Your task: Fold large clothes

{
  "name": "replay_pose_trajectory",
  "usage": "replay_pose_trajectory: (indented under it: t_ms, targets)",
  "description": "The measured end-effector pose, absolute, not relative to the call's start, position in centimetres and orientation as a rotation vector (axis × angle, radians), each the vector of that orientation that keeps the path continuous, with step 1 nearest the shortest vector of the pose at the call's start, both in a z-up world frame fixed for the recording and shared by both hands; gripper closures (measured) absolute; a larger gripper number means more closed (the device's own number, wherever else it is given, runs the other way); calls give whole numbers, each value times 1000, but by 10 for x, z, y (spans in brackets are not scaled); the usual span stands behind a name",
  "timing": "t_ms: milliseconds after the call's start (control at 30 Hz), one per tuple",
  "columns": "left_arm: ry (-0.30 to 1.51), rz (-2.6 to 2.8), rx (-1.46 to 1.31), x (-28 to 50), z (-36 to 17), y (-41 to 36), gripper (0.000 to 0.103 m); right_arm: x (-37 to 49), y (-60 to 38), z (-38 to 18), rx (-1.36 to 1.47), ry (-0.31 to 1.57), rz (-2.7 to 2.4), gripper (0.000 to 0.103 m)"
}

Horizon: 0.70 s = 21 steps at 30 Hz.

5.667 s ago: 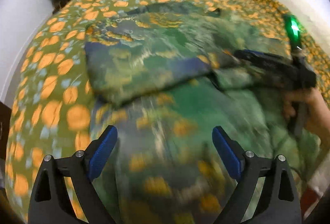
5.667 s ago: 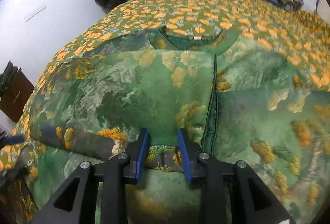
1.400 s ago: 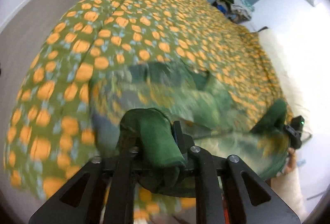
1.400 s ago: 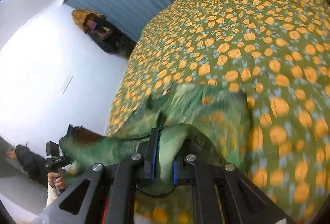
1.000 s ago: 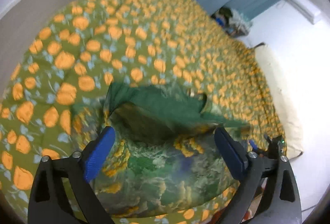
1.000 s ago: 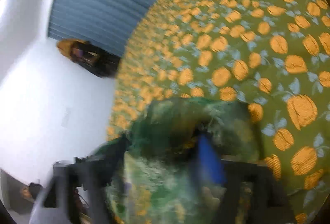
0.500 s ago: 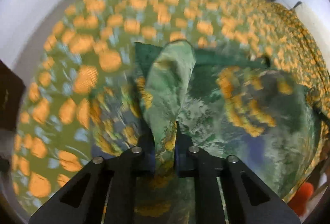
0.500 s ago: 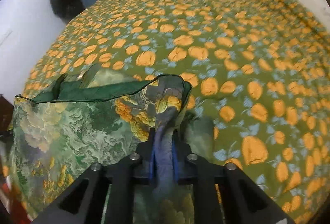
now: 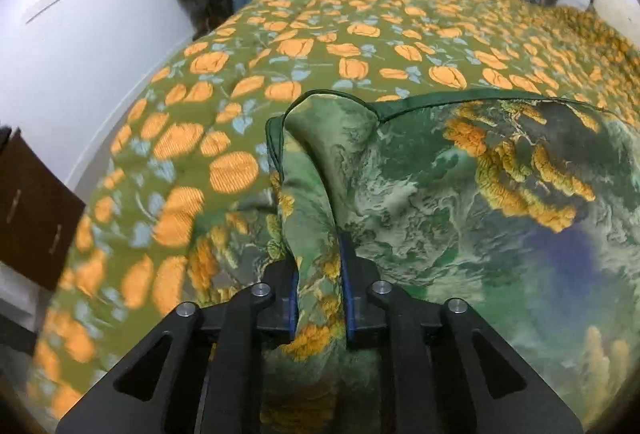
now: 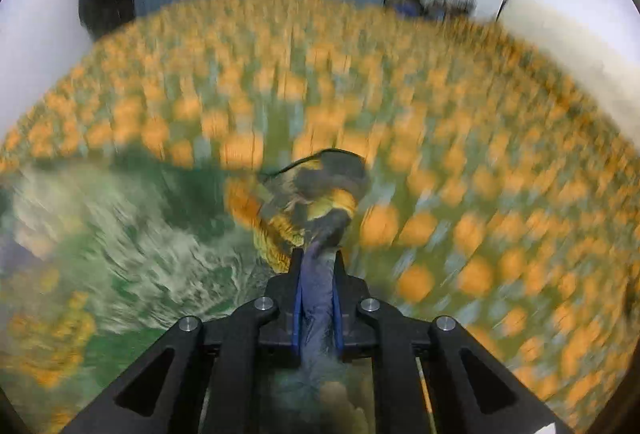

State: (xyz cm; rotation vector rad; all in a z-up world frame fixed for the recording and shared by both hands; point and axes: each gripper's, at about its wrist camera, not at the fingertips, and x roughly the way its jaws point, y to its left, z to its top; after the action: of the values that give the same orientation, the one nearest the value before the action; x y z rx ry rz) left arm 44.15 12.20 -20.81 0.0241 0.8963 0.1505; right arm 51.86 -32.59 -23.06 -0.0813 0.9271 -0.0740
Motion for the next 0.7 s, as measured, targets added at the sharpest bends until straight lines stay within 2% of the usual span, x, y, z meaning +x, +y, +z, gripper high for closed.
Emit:
replay_pose_trajectory:
  t_ms: [167, 467, 700]
  targets:
    - [852, 152, -18, 434, -212, 127, 80, 513, -323, -248, -84, 861, -86, 88]
    - [812, 93, -154, 440, -228, 139, 80, 516, -335, -257, 3, 829, -56, 87]
    - [815, 95, -149, 442, -225, 136, 80, 517, -338, -256, 35, 821, -41, 87]
